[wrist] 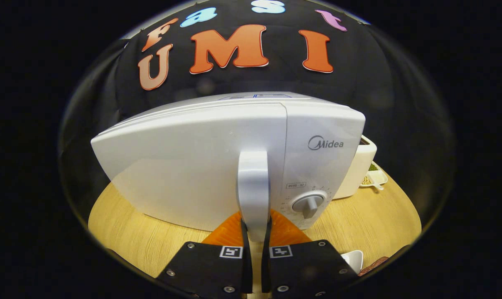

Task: Open the microwave, put the food inside, and close the microwave door.

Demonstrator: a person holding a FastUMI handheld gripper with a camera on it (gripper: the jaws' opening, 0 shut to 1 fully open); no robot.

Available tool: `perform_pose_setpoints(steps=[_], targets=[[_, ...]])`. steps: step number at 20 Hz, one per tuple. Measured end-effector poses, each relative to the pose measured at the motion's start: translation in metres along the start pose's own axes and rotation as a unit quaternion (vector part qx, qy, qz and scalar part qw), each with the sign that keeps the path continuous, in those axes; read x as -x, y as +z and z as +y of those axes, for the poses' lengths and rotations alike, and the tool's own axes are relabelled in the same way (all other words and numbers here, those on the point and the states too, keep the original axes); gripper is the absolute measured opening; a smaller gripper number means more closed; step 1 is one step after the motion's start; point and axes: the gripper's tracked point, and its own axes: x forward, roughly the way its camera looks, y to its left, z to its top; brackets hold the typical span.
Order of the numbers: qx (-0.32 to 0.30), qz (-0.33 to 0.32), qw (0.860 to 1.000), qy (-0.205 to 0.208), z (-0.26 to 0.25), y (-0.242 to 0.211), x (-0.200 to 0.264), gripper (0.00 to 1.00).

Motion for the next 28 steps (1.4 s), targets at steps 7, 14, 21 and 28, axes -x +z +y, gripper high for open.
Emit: perform_pose_setpoints(steps=[7,14,21,28], targets=[[-0.007,0.002,1.0,-0.017,-0.001,0.001,0.001,0.09],[0.015,-0.025,0.999,-0.036,0.009,-0.02,0.042,0.09],[0.021,-0.018,0.999,-0.02,0.036,-0.053,0.098,0.1],[0.034,-0.014,0.999,0.011,0.072,-0.081,0.14,0.1]])
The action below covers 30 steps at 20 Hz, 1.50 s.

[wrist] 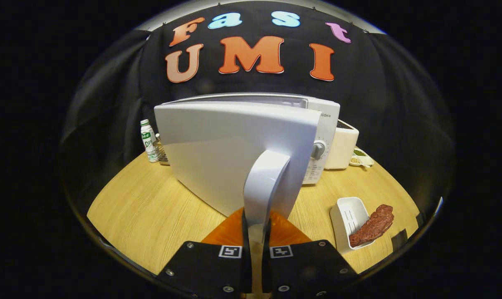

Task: Open the microwave, put the food inside, and close the microwave door.

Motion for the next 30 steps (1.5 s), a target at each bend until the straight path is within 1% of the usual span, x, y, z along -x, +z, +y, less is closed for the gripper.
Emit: perform_pose_setpoints(steps=[3,6,11,13,15,18,19,22,24,26,28,30], targets=[[0.007,0.002,1.0,0.022,0.023,-0.009,0.018,0.1],[0.015,0.02,0.999,0.044,0.054,-0.021,0.04,0.1],[0.046,0.03,0.995,0.088,0.108,-0.034,0.069,0.1],[0.06,0.045,0.992,0.102,0.124,-0.038,0.076,0.1],[0.087,0.055,0.99,0.1,0.131,-0.04,0.081,0.1],[0.106,0.068,0.987,0.104,0.138,-0.042,0.09,0.09],[0.102,0.073,0.986,0.113,0.14,-0.042,0.096,0.1],[0.105,0.075,0.979,0.155,0.159,-0.042,0.113,0.09],[0.117,0.076,0.976,0.168,0.162,-0.042,0.12,0.09],[0.125,0.085,0.968,0.201,0.168,-0.044,0.133,0.09],[0.147,0.072,0.962,0.219,0.16,-0.039,0.143,0.09],[0.162,0.075,0.96,0.218,0.134,-0.042,0.146,0.09]])
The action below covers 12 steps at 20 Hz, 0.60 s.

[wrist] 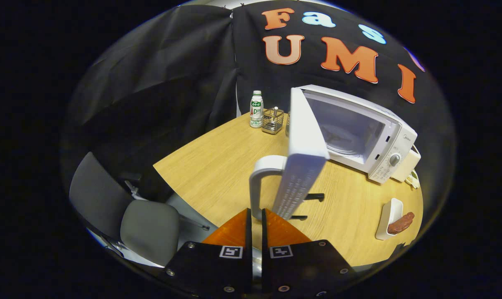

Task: Open the microwave, put the food inside, and close the microwave door.

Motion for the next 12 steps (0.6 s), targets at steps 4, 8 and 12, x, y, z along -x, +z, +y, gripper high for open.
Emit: perform_pose_setpoints(steps=[4,8,12], targets=[[-0.057,-0.001,0.998,0.007,-0.043,-0.01,0.035,0.09],[-0.086,0.004,0.996,-0.021,-0.11,-0.017,0.063,0.11],[-0.119,0.029,0.992,-0.033,-0.183,-0.033,0.072,0.28]])
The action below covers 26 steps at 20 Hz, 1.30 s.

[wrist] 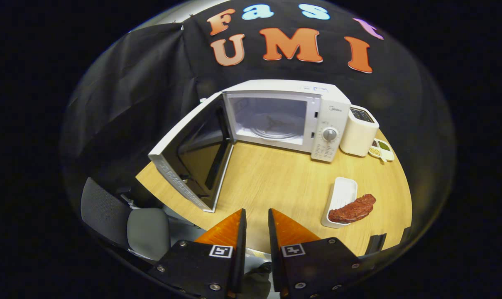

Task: Open the microwave, put the food inside, and close the microwave door.

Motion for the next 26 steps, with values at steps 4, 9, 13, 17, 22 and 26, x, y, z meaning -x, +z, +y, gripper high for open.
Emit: perform_pose_setpoints(steps=[4,9,13,17,22,26], targets=[[-0.025,0.035,0.999,-0.013,-0.08,-0.004,-0.004,0.41],[-0.014,0.092,0.995,-0.023,-0.16,-0.013,-0.017,0.49],[-0.034,0.129,0.991,0.004,-0.205,-0.019,-0.039,0.52],[-0.071,0.201,0.975,0.053,-0.23,-0.04,-0.061,0.57],[-0.122,0.252,0.953,0.116,-0.233,-0.057,-0.081,0.58],[-0.223,0.292,0.913,0.18,-0.216,-0.069,-0.086,0.57]])
